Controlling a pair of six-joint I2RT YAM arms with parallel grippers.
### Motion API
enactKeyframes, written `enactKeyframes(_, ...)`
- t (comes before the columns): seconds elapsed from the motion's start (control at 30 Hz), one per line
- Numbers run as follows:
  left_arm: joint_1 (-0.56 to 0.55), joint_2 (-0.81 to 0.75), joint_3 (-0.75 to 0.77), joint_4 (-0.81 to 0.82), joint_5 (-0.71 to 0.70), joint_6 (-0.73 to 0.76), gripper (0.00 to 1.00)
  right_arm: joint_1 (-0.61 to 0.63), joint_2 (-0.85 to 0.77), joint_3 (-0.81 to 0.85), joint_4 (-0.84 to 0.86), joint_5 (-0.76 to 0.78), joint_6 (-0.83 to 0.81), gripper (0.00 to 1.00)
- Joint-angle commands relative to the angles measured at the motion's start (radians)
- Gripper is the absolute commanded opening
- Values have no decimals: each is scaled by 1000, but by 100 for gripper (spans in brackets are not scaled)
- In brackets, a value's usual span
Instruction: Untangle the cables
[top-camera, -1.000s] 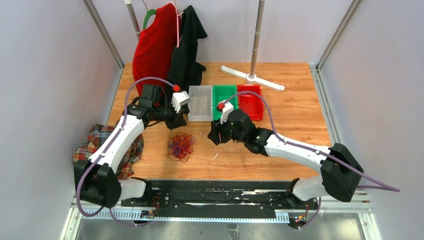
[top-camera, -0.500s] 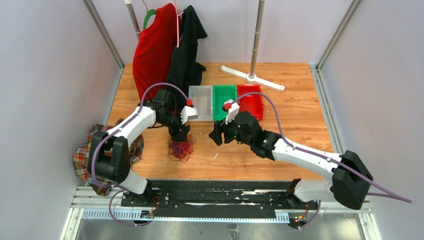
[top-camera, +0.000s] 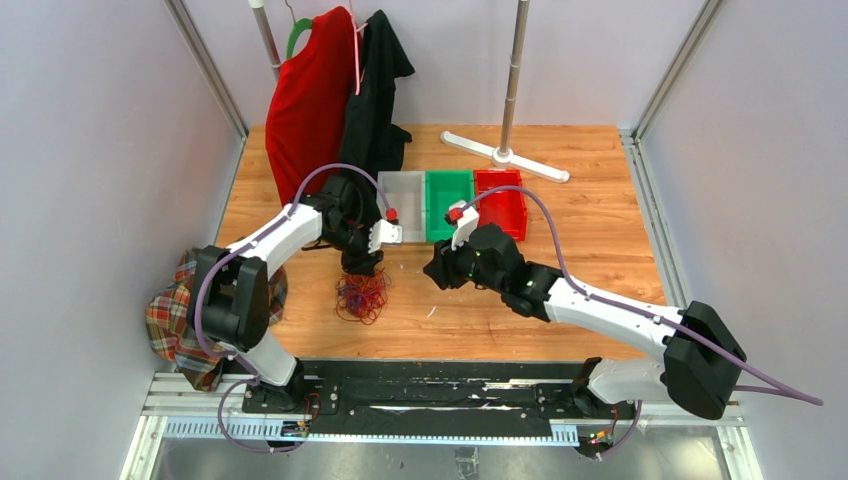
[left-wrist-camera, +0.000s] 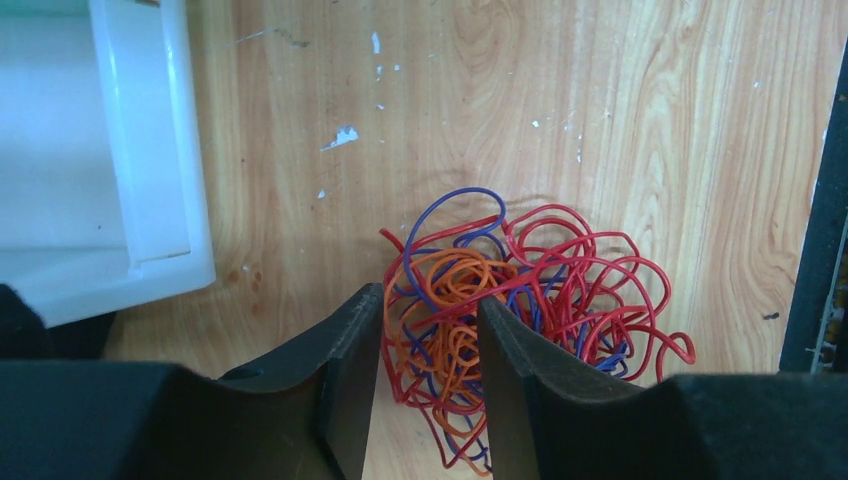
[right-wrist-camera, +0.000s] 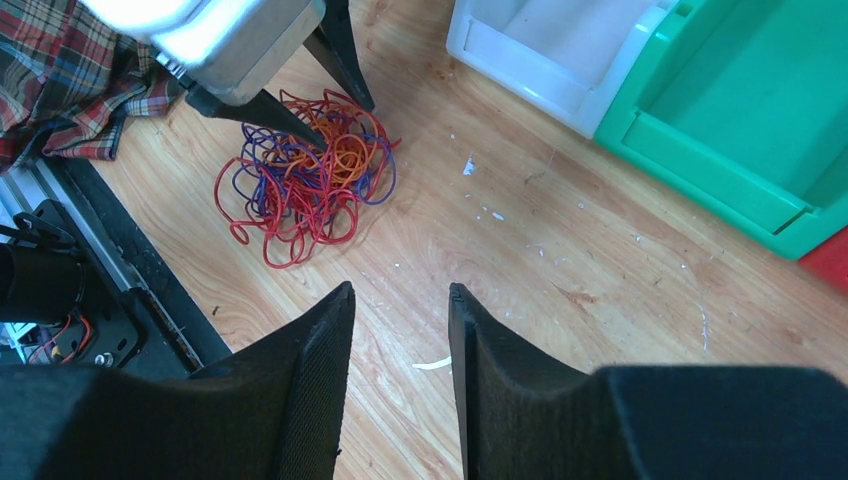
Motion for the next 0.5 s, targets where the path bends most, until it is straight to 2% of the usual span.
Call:
enactKeyframes(0.0, -33, 16, -5, -35, 9, 59, 42, 12, -13, -20, -9, 13, 15, 38)
enactKeyframes(0.13, -46, 26, -12, -47, -11, 70, 33, 13, -30, -31, -9, 20, 24, 34)
enactKeyframes(0.2, -47, 24, -4, -53, -15, 65, 23, 12, -35, -36, -12, 21, 27, 30)
enactKeyframes(0.3, -47, 3, 26, -89, -7, 37, 2, 12, -43, -38, -14, 20, 33, 25)
enactKeyframes(0.47, -47, -82, 54, -147, 34, -64, 1, 13, -44, -42, 3, 15, 41, 23)
